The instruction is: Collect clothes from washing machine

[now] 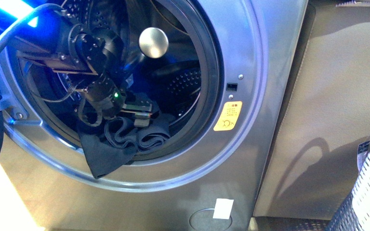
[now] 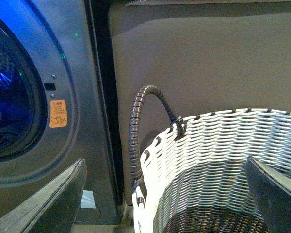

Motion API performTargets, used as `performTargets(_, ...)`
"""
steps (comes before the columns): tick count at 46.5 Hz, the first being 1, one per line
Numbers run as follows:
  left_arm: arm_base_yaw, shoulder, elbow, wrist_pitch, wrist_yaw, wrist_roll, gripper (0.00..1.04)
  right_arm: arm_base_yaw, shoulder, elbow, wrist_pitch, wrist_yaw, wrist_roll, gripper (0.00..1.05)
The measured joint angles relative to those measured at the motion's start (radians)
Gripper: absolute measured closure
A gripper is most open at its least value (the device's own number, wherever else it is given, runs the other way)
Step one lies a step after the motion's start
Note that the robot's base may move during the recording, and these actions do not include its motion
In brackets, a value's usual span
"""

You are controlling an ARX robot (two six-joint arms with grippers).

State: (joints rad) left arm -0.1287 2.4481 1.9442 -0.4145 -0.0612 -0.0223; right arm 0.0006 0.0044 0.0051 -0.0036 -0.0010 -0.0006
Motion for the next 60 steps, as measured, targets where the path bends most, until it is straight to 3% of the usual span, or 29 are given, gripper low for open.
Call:
performTargets(22, -0.012, 0.007, -0.019, -0.004, -0.057, 0.053, 0.06, 0.0, 0.0, 0.0, 0.0, 0.0, 0.0, 0.07)
performTargets(37, -0.018, 0.027, 0.001, 0.01, -0.031, -0.05, 0.07, 0.0, 0.0, 0.0, 0.0, 0.0, 0.0, 0.07)
performTargets(42, -0.018, 0.031, -0.008, 0.028, -0.064, -0.071, 0.29, 0.0, 0.0, 0.0, 0.0, 0.0, 0.0, 0.07)
performTargets(46, -0.018, 0.031, -0.019, 0.044, -0.068, -0.074, 0.4, 0.0, 0.0, 0.0, 0.0, 0.0, 0.0, 0.07)
performTargets(54, -0.023, 0.022, -0.062, 0.098, -0.047, -0.084, 0.77, 0.0, 0.0, 0.0, 0.0, 0.0, 0.0, 0.07)
performTargets(60, -0.033, -0.006, -0.117, 0.167, -0.051, -0.083, 0.92, 0.0, 0.0, 0.0, 0.0, 0.0, 0.0, 0.07)
